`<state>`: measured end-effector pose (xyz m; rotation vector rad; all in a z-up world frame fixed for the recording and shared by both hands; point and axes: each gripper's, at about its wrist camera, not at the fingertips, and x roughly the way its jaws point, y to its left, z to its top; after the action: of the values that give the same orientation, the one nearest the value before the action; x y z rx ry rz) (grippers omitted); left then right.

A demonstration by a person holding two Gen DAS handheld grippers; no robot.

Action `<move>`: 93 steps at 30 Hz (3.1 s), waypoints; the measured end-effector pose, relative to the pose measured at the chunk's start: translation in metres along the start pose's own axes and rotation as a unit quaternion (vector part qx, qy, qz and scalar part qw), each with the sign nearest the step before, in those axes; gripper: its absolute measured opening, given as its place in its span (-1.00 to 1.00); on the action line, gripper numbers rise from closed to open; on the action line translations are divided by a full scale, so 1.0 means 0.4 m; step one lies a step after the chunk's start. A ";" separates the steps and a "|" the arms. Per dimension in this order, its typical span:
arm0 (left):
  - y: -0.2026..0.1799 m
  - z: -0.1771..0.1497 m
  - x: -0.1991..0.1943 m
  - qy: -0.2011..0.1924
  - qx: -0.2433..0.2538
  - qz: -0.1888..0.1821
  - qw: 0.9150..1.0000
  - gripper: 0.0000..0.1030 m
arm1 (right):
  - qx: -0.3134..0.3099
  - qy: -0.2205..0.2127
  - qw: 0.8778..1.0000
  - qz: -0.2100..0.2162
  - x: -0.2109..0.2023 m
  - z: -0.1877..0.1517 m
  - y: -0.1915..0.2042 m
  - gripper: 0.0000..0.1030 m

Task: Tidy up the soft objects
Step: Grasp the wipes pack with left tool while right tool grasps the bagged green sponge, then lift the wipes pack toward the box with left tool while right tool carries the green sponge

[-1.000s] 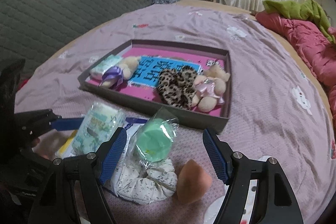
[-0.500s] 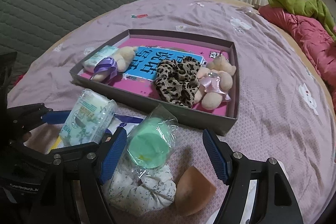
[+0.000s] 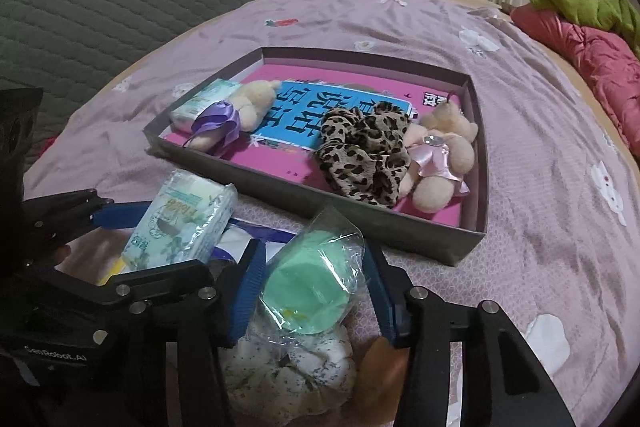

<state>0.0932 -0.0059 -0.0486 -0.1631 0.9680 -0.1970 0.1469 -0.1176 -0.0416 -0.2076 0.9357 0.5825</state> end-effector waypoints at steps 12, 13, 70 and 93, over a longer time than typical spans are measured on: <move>0.011 0.009 0.014 0.004 -0.016 0.002 1.000 0.37 | 0.005 -0.016 1.000 -0.001 -0.034 0.001 -0.005 -0.11; 0.012 0.009 0.015 0.005 -0.019 0.001 1.000 0.37 | 0.006 -0.021 1.000 -0.001 -0.042 0.002 -0.006 -0.11; 0.098 0.088 -0.099 -0.096 -0.045 0.005 0.994 -0.04 | 0.041 -0.137 0.990 0.015 -0.145 0.057 -0.014 -0.11; 0.155 0.160 -0.076 -0.133 -0.051 0.016 0.990 -0.04 | 0.052 -0.162 0.985 -0.012 -0.141 0.102 -0.046 -0.11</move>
<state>0.1353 0.0646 -0.0027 -0.2601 0.7148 -0.0934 0.1597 -0.1375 0.0263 -0.0288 0.6436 0.5244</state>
